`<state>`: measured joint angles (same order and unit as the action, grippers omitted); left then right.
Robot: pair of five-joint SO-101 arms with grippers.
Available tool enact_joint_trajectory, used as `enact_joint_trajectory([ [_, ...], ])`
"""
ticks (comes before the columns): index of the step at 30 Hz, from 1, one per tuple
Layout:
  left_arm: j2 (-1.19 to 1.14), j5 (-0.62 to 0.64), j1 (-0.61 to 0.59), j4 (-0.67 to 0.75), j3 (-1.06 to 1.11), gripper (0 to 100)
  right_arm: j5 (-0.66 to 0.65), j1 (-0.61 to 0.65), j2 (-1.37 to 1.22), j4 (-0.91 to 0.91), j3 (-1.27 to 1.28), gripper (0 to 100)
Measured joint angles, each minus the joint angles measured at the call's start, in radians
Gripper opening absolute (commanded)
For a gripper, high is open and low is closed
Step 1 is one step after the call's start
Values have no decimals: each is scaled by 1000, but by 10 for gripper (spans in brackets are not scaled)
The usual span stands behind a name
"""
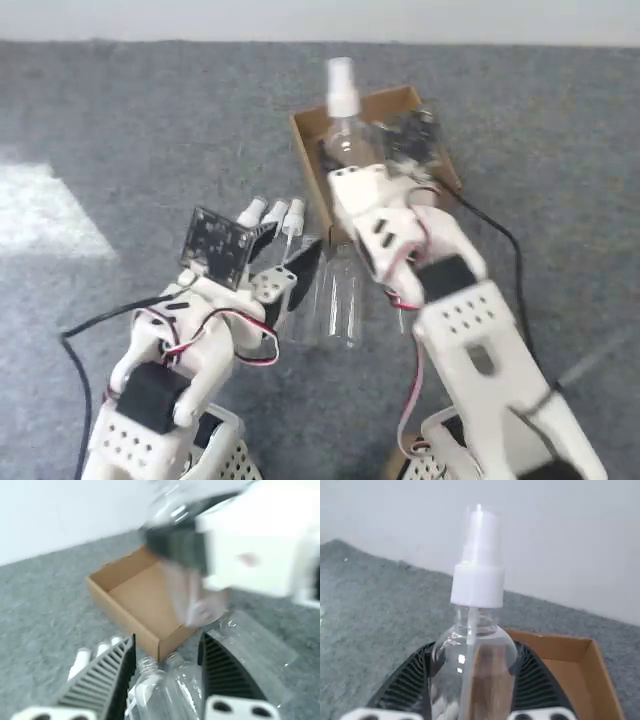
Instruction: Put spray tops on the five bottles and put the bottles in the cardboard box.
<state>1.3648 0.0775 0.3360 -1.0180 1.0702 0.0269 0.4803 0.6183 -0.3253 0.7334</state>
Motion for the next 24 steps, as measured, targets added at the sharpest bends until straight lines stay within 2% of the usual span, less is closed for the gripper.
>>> enact_joint_trajectory([
  [4,9,-3,9,74,49,295,0,89,-106,-91,-95,6],
  [10,-112,9,-75,186,54,297,0,187,-101,-258,-199,6],
  [15,-218,5,-95,262,52,297,2,189,-49,-367,-218,6],
  [24,-258,-3,-95,270,52,297,5,124,-23,-423,-218,6],
])
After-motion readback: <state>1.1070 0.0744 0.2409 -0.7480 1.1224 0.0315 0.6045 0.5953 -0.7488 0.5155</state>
